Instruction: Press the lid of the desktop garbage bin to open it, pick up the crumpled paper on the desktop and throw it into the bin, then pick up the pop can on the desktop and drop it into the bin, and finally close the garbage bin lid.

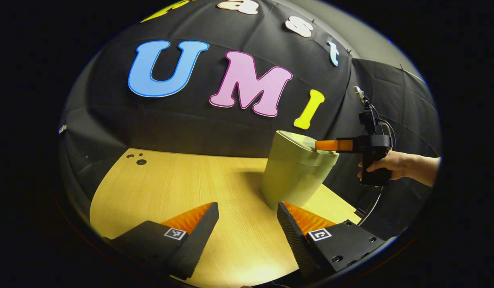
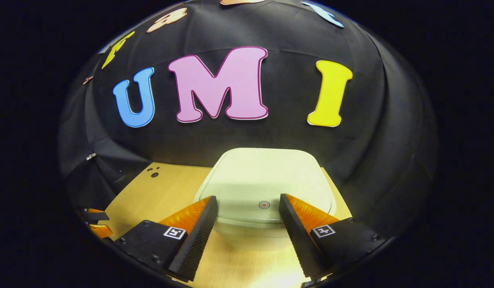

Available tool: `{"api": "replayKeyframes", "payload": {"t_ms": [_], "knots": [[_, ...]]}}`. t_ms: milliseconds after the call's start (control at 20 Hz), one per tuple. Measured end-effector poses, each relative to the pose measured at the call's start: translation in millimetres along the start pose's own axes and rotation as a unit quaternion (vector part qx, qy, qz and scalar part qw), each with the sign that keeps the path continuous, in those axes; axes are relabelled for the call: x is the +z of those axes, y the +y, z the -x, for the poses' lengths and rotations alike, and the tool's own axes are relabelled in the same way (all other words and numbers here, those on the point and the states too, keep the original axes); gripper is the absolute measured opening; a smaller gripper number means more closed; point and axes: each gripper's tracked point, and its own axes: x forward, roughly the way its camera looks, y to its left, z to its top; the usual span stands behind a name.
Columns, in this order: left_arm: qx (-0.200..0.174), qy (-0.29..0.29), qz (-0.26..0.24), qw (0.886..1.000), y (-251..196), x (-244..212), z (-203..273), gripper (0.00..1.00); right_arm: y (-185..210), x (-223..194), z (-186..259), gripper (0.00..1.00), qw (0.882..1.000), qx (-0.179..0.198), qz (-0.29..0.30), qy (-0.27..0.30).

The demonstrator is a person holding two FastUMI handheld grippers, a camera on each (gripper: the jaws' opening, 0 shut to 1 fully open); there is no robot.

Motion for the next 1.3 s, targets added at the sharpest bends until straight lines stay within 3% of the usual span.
{"api": "replayKeyframes", "payload": {"t_ms": [300,650,900,1300], "knots": [[0.0,-0.002,-0.012,1.0,2,5,3,0.95,6,1,5,0.96,0.999,-0.003,0.041,-0.005],[0.005,-0.001,-0.014,1.0,1,6,-1,0.95,15,8,23,0.96,1.0,0.002,0.004,-0.024],[0.015,-0.003,-0.016,1.0,-1,12,-6,0.95,39,25,47,0.96,0.997,0.038,0.0,-0.062],[0.029,-0.01,-0.026,0.999,-9,25,-16,0.95,60,5,78,0.97,0.996,0.073,0.01,-0.056]]}}
